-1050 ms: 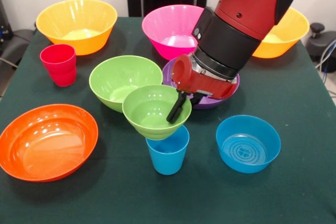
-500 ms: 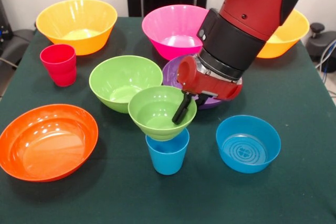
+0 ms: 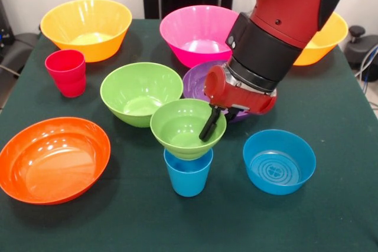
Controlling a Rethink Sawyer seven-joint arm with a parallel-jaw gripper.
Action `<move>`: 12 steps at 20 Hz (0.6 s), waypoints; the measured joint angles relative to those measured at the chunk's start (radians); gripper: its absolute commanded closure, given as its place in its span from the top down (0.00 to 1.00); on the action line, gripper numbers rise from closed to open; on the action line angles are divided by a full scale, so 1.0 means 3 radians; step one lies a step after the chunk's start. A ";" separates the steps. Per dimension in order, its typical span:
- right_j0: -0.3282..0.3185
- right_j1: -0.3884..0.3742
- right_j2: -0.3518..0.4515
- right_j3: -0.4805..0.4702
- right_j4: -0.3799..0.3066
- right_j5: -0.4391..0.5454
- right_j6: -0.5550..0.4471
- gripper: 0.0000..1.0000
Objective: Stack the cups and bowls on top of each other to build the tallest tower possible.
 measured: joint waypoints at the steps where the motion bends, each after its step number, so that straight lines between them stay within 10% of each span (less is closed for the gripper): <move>1: 0.0000 0.0000 0.0006 0.0000 0.0000 -0.0001 0.0000 0.00; 12: 0.0000 0.0009 0.0076 0.0000 0.0000 -0.0001 0.0000 0.00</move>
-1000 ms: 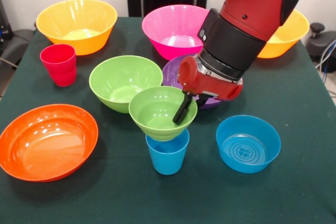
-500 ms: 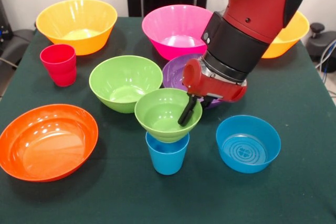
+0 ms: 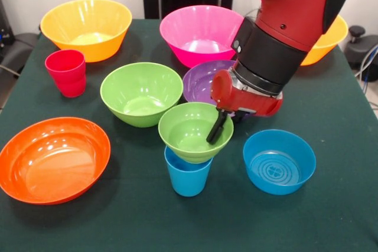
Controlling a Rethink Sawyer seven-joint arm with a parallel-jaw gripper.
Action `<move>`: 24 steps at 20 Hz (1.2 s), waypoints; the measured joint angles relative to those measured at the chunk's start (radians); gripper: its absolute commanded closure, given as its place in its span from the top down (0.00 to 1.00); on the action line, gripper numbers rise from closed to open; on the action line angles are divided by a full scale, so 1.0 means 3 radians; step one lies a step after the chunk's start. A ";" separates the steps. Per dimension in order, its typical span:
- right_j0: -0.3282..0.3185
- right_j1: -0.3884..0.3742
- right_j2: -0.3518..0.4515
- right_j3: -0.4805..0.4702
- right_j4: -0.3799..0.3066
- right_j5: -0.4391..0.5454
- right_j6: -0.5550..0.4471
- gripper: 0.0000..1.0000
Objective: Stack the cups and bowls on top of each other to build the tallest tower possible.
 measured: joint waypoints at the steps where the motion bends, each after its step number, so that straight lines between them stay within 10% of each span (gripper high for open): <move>1: 0.0000 0.0001 0.0006 0.0000 0.0000 0.0000 0.0000 0.00; 24: -0.0014 0.0047 0.0029 -0.0003 -0.0001 -0.0058 0.0000 0.00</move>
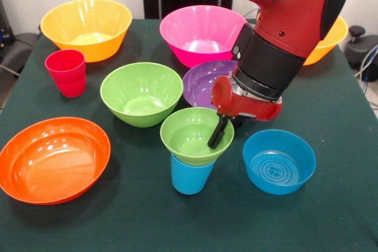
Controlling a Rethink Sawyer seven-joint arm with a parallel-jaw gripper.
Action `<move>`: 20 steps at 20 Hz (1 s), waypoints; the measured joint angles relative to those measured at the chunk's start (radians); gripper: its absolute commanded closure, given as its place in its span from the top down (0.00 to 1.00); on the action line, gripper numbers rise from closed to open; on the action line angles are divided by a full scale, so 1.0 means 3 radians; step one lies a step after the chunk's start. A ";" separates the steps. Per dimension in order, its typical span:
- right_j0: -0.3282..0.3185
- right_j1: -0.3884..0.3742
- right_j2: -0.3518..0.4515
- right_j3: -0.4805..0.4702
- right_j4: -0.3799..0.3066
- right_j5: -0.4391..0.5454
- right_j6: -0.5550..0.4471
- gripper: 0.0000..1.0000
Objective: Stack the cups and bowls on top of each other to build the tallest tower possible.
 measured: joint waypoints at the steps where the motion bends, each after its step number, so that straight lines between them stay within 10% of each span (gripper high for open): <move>1: -0.0001 0.0000 0.0000 -0.0002 0.0000 0.0000 0.0000 0.00; 20: -0.0005 0.0017 0.0000 -0.0046 -0.0001 0.0001 0.0000 0.00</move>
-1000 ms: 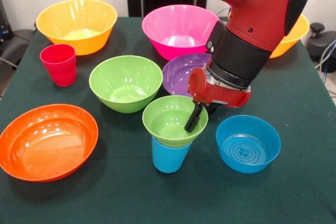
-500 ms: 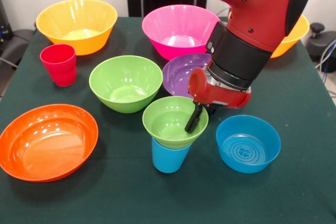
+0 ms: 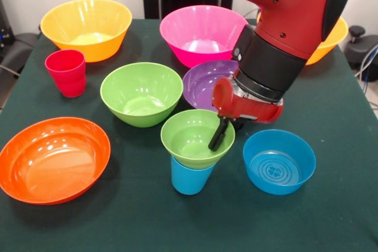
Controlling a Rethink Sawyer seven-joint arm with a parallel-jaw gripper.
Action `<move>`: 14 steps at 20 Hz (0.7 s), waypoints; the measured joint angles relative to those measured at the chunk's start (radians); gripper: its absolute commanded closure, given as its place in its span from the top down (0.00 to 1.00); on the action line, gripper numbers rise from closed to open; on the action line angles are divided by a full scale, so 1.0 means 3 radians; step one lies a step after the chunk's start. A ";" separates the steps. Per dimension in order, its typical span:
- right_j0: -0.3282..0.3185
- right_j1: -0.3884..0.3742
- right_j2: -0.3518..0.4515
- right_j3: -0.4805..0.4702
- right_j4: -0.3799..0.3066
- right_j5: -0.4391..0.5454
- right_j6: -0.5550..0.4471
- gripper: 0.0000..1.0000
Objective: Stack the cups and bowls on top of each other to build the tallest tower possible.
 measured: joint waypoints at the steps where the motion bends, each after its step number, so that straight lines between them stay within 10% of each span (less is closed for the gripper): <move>1: -0.0001 0.0000 0.0000 0.0000 0.0000 0.0000 0.0000 0.00; 14: -0.0065 -0.0007 0.0000 -0.0013 0.0001 -0.0021 0.0000 0.00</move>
